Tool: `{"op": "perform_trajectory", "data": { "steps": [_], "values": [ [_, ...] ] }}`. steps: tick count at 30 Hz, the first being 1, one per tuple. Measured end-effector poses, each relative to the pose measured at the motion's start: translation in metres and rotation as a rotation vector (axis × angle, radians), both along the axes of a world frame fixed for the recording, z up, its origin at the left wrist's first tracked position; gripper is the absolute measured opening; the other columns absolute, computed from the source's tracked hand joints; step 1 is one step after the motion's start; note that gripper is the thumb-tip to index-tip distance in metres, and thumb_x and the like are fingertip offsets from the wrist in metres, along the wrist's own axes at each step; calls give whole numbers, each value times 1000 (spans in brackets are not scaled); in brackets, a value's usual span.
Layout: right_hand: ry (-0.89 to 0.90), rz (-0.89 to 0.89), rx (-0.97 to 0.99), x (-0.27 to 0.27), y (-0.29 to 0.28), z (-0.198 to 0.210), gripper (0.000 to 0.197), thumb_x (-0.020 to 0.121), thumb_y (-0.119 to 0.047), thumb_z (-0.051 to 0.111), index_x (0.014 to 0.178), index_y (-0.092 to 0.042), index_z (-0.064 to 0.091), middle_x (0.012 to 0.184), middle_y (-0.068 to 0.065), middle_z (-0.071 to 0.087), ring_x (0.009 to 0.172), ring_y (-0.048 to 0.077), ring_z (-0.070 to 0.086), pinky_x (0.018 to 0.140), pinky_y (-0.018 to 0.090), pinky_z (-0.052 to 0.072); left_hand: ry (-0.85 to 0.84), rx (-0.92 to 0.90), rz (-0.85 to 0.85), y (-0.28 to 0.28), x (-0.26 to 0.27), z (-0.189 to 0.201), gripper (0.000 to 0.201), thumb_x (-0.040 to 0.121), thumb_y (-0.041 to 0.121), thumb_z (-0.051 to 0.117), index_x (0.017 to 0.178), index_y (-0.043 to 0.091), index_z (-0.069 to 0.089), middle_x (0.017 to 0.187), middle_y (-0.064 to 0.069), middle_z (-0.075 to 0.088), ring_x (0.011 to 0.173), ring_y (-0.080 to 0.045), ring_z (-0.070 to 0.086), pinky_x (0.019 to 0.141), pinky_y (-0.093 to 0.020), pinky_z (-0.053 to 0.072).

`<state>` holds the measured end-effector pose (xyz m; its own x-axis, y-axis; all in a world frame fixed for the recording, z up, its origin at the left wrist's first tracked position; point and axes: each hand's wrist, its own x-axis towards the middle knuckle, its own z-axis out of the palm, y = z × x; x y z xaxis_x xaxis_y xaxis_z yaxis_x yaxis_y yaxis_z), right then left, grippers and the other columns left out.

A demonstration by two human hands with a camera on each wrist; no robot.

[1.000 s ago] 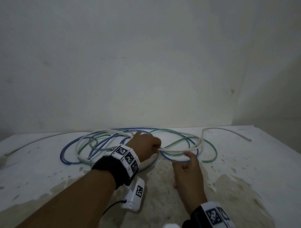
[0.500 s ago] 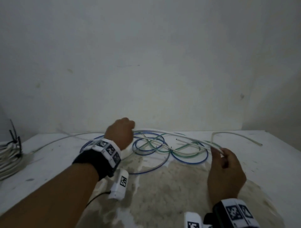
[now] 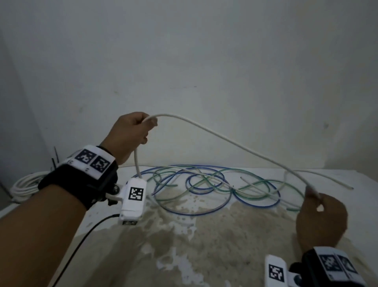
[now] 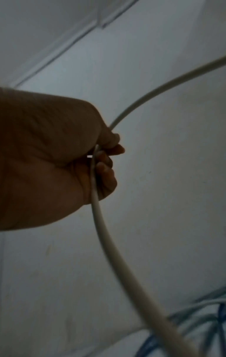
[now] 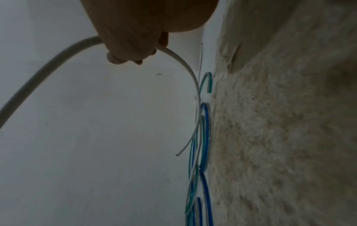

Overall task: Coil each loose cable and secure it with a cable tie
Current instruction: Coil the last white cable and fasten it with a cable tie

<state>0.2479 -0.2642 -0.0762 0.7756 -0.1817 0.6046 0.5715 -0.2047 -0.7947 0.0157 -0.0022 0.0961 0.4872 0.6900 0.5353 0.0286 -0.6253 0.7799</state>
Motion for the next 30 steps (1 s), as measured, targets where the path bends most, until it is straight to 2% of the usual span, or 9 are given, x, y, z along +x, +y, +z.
{"op": "perform_trajectory", "data": {
  "steps": [3, 7, 9, 13, 16, 22, 26, 28, 30],
  "values": [
    [36, -35, 124, -4, -4, 11, 53, 93, -49, 36, 87, -3, 60, 84, 28, 61, 81, 41, 56, 74, 46, 43, 51, 93, 135, -11, -8, 7, 29, 94, 36, 54, 74, 18, 62, 59, -2, 47, 48, -15, 43, 47, -24, 39],
    [-3, -15, 190, -11, -17, 36, 45, 92, -56, 40, 79, -16, 53, 79, 18, 53, 74, 33, 51, 69, 43, 39, -29, -310, -41, -21, -18, 6, 22, 94, 24, 55, 76, 14, 48, 56, 3, 39, 44, -10, 32, 41, -19, 26],
    [43, 62, 45, -17, -17, 43, 41, 94, -44, 44, 89, -6, 57, 86, 24, 57, 84, 39, 55, 75, 45, 41, -173, -493, -218, -31, -25, 8, 18, 96, 13, 46, 78, 12, 50, 57, 3, 39, 45, -8, 32, 41, -17, 25],
    [227, 319, -319, -31, 1, 33, 48, 92, -43, 41, 99, 0, 60, 102, 28, 63, 94, 39, 56, 79, 38, 37, -219, -423, -239, -48, -38, 13, 21, 102, 20, 39, 89, 15, 54, 58, 4, 41, 43, -8, 32, 39, -17, 24],
    [241, 282, -590, -41, 14, 41, 57, 92, -33, 55, 135, 2, 43, 129, 30, 51, 117, 41, 49, 94, 44, 39, -197, -399, -272, -60, -47, 17, 21, 102, 24, 40, 92, 15, 56, 54, 6, 35, 41, -5, 25, 38, -17, 17],
    [-676, 350, -436, -115, 56, 120, 71, 84, -40, 50, 145, -10, 32, 145, 20, 39, 134, 34, 35, 109, 42, 22, -67, -337, -370, -90, -51, 13, 21, 100, 22, 44, 96, 8, 58, 53, 7, 35, 42, -6, 21, 38, -15, 16],
    [-785, 455, -446, -145, 86, 148, 38, 86, -29, 55, 121, -13, 60, 115, 10, 65, 109, 30, 60, 96, 57, 39, -47, -399, -471, -105, -57, 8, 22, 99, 25, 44, 98, 7, 57, 54, 7, 34, 41, -5, 21, 36, -16, 16],
    [-781, 518, -370, -141, 91, 156, 18, 89, -20, 53, 95, -10, 66, 88, 10, 67, 84, 32, 62, 78, 50, 48, -54, -473, -523, -105, -66, 4, 24, 98, 27, 44, 98, 8, 58, 54, 7, 32, 40, -5, 21, 35, -16, 17],
    [-724, 532, -342, -134, 93, 164, 18, 92, -18, 48, 87, -8, 62, 80, 7, 59, 77, 30, 55, 72, 37, 41, -78, -577, -596, -103, -76, -1, 27, 93, 33, 46, 93, 9, 59, 55, 6, 31, 38, -5, 22, 34, -16, 19]
  ]
}}
